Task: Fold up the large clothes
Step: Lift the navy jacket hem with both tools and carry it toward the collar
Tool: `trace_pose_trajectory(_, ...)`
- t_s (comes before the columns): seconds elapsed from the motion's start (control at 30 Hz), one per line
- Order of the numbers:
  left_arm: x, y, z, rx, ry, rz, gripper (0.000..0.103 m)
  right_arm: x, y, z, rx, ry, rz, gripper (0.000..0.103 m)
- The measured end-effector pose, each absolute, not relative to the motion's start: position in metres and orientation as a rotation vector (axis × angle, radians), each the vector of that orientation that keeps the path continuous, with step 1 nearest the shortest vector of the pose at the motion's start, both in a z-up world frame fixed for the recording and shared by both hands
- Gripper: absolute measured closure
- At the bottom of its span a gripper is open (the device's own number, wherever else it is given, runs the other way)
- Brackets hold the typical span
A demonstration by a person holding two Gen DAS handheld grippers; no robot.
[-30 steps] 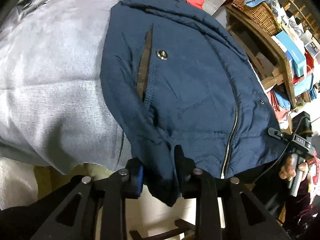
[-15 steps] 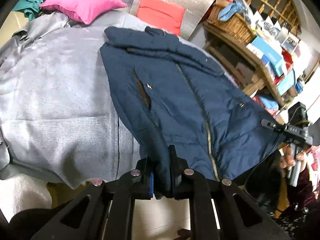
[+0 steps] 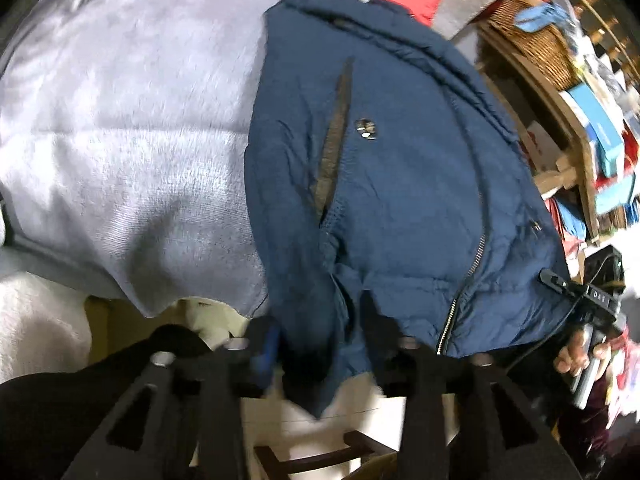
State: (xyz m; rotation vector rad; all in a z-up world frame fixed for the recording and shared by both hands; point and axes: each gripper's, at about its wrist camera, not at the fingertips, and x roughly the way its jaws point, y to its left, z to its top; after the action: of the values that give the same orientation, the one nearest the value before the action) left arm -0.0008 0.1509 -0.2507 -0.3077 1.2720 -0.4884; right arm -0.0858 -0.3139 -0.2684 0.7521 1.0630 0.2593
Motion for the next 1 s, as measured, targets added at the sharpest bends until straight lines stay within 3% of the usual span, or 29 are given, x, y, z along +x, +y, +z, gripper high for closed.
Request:
trace_pose_trajectory(0.03,0.002,0.149,-0.253,-0.319,1.282,-0.486,0.058,-0.084,-0.315,-0.274,0.773,1.069,0.260,0.061)
trace_pose_trajectory(0.17,0.005,0.139,-0.258,-0.331,1.283,-0.533,0.060,-0.070,-0.310,-0.293,0.848,1.087,0.277,0.060)
trace_pose_trajectory(0.2,0.004,0.138,-0.258,-0.325,1.276,-0.544,0.065,-0.072,-0.309,-0.290,0.828,1.083,0.273,0.065)
trace_pose_trajectory(0.23,0.005,0.135,-0.258,-0.319,1.273,-0.547,0.083,-0.072,-0.307,-0.287,0.802,1.081,0.271,0.073)
trace_pose_trajectory(0.33,0.005,0.137,-0.261,-0.324,1.278,-0.542,0.089,-0.083,-0.298,-0.269,0.741,1.050,0.273,0.084)
trace_pose_trajectory(0.57,-0.008,0.140,-0.232,-0.299,1.194,-0.588,0.091,-0.102,-0.290,-0.208,0.637,0.944,0.312,0.092)
trace_pose_trajectory(1.0,-0.011,0.180,-0.082,-0.374,0.842,-0.702,0.092,-0.123,-0.300,-0.100,0.588,0.653,0.386,0.093)
